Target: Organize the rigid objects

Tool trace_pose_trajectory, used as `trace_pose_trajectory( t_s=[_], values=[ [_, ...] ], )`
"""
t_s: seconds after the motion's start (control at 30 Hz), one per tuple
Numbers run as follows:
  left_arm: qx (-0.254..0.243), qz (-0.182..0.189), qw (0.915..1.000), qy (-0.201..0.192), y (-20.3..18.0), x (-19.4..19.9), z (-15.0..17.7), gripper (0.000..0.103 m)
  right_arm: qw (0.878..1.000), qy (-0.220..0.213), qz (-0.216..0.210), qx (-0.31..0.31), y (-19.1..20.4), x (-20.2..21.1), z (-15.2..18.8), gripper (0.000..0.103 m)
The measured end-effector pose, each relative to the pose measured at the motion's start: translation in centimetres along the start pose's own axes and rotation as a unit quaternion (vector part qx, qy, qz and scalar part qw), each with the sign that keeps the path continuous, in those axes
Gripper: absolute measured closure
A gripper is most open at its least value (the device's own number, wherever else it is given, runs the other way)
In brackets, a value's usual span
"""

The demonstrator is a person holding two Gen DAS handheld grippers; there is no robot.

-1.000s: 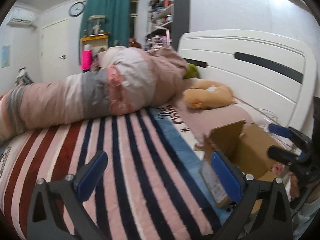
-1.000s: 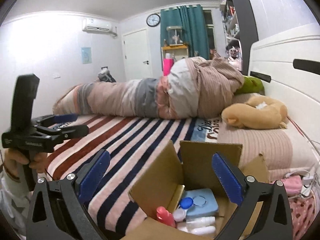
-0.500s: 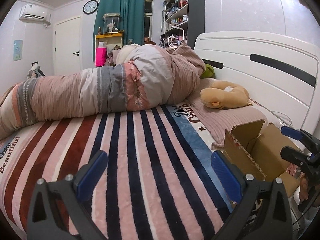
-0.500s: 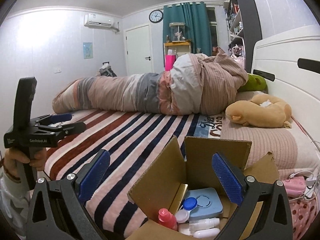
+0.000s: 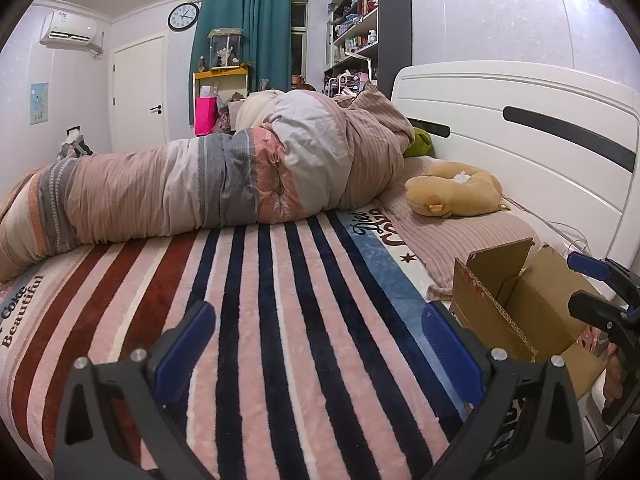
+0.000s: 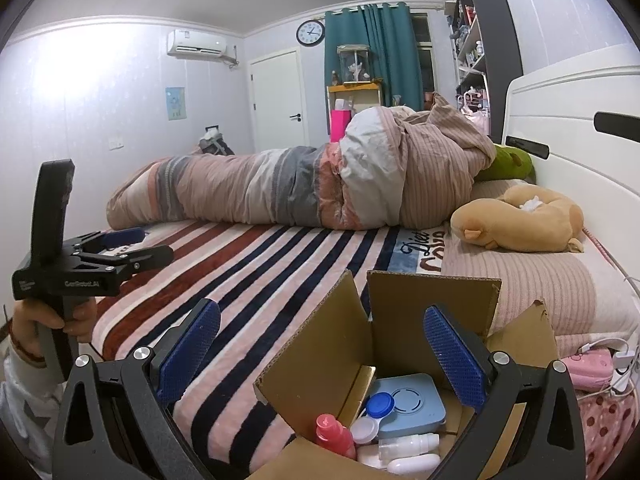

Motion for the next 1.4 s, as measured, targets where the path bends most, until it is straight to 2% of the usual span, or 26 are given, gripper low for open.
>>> trace_pose_trajectory(
  t_s=[1.4],
  values=[
    [-0.008,-0.001,1.0,-0.003,0.27,0.12,-0.19,0.001,1.0,0.002,0.003,-0.003,0.41,0.03,0.05,0.001]
  ],
)
Point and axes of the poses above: each gripper's, at about its wrist camera, not at the fingertips, and x roughly against the way its jaws point, y to its left, z to its underside, the point moved 8 cm from there along -x, roughly the way its jaws point, and after that the axes turned 14 degrees about x, right-handed, at the moved point
